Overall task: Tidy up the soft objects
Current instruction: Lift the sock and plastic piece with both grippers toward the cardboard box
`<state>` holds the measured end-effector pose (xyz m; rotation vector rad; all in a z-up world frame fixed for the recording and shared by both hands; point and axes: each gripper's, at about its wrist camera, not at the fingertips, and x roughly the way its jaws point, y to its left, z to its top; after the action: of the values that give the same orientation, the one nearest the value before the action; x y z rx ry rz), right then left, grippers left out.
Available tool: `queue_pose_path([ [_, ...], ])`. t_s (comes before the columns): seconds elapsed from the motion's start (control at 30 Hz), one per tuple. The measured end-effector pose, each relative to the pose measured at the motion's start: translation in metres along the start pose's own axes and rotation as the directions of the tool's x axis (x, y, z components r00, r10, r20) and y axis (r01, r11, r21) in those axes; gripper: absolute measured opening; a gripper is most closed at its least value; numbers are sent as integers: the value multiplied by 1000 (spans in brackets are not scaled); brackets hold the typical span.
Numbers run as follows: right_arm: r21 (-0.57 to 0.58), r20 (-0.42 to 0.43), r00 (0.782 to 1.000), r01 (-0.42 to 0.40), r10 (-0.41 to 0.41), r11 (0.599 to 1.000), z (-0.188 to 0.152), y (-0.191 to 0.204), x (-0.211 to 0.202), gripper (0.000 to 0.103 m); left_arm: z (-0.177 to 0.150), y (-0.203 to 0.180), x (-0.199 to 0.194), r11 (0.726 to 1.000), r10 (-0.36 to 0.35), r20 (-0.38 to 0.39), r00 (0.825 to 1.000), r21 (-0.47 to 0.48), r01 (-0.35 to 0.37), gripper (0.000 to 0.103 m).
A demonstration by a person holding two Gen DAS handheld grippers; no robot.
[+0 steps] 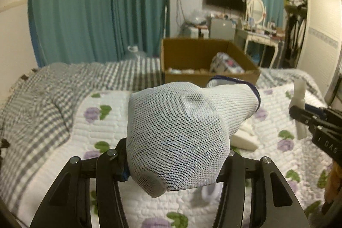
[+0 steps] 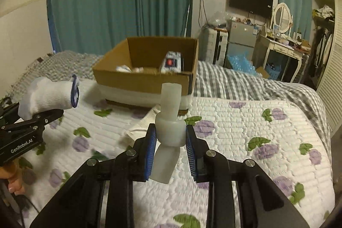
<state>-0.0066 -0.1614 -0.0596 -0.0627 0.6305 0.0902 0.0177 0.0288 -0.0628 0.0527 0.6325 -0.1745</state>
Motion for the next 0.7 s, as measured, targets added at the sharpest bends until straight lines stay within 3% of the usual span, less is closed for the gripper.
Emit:
queue_pose_path([
  [0.43,-7,168,985,-25,26,1000,22,13,-101,27,20,2,-89,999,-15,148,989,-47,22,52],
  [0.7,-28,275,961,-34,41,999,43,18,-156,27,39,-5,-134,999,-17,254,967,-36,27,52],
])
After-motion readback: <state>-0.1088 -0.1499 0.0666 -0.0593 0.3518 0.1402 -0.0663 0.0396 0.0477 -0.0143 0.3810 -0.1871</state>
